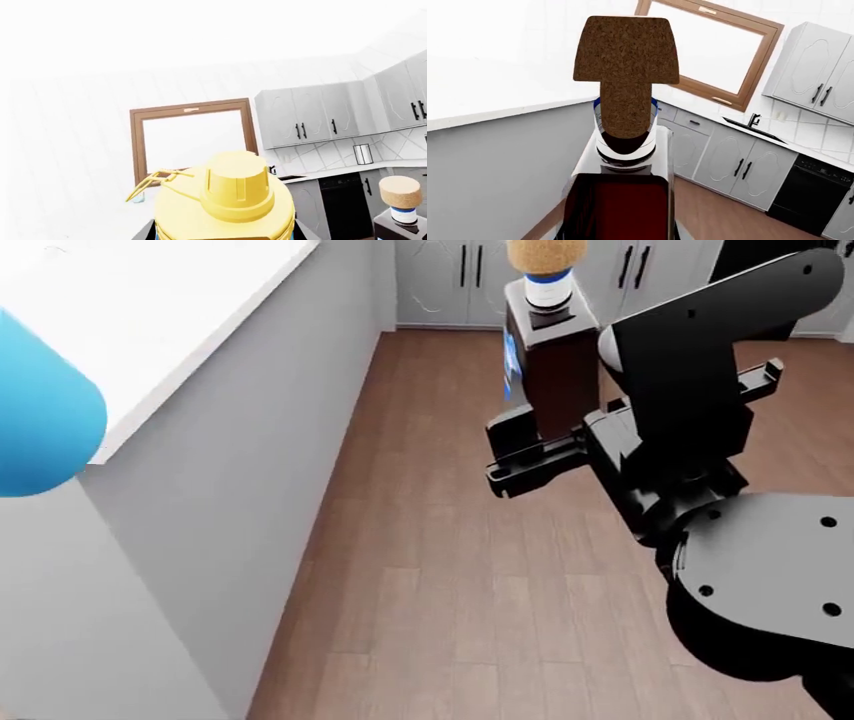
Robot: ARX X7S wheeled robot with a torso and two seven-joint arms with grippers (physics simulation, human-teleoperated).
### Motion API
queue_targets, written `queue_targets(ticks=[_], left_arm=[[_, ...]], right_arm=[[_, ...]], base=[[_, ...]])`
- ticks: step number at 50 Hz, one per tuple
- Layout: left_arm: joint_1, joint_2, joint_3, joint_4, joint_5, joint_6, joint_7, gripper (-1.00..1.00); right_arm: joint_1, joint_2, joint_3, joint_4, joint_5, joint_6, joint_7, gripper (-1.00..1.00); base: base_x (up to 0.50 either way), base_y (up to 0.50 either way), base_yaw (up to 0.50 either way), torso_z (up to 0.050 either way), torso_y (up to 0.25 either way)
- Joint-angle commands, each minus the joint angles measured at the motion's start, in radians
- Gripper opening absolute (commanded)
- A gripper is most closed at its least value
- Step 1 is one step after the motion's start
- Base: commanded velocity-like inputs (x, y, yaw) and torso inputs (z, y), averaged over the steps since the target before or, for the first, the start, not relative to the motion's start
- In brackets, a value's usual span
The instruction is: Move the drinks to the dining counter.
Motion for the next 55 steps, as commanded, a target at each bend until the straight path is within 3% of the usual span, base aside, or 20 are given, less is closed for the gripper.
queue_targets(ticks=[1,13,28,41,55], left_arm=[[-0.021,-0.016,0.035,-0.009,0.009,0.045,-0.039,-1.00],[-0.017,0.013,0.051,-0.002,0.041,0.034,-0.017,-1.00],[-0.002,0.063,-0.011,-0.005,0.044,-0.014,0.016,-1.00],[-0.018,0.055,0.078,0.000,0.087,0.021,0.021,-1.00],[-0.026,0.041,0.101,0.001,0.083,0.038,0.011,-1.00]], right_arm=[[-0.007,0.012,0.020,-0.010,-0.081,-0.003,-0.021,-1.00],[0.009,0.002,-0.002,0.002,-0.094,-0.002,-0.033,-1.00],[0.064,-0.022,-0.022,0.016,-0.063,0.030,-0.011,-1.00],[0.030,0.005,-0.015,0.004,-0.076,0.003,-0.023,-1.00],[0.013,0.018,-0.012,0.001,-0.079,-0.013,-0.024,-1.00]], base=[[-0.50,-0.03,0.00,0.000,0.000],[-0.50,-0.03,0.00,0.000,0.002],[-0.50,-0.03,0.00,0.001,0.003],[-0.50,0.02,0.00,0.001,0.002],[-0.50,0.32,0.00,0.001,0.003]])
